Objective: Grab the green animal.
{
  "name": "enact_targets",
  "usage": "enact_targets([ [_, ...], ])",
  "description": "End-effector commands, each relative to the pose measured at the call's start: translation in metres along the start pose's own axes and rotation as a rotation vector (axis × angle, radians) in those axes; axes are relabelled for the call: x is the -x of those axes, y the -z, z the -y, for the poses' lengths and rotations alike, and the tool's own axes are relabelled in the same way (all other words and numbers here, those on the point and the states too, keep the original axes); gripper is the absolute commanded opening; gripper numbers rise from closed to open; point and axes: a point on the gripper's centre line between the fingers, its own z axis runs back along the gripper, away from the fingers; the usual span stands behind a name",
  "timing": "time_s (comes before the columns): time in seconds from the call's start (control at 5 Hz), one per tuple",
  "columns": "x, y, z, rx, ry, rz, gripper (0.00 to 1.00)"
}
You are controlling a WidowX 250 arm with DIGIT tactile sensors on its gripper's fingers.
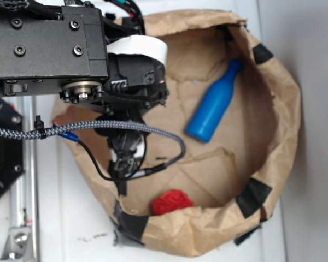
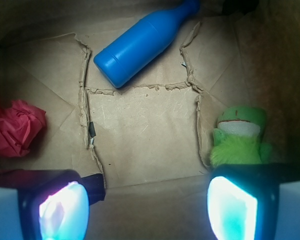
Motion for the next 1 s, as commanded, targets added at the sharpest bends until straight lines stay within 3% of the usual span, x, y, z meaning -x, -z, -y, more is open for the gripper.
enact_targets([
  [0.0, -0.027, -0.004, 0.016, -0.067, 0.054, 0.059, 1.00],
  [0.2, -0.047, 0.006, 0.030, -0.052, 0.095, 0.061, 1.00],
  [0.4, -0.057, 0.026, 0.026, -0.099, 0.109, 0.026, 1.00],
  [0.6, -0.034, 0.032, 0.005, -0.144, 0.123, -0.001, 1.00],
  [0.8, -0.018, 0.030, -0.012, -0.130, 0.112, -0.066, 1.00],
])
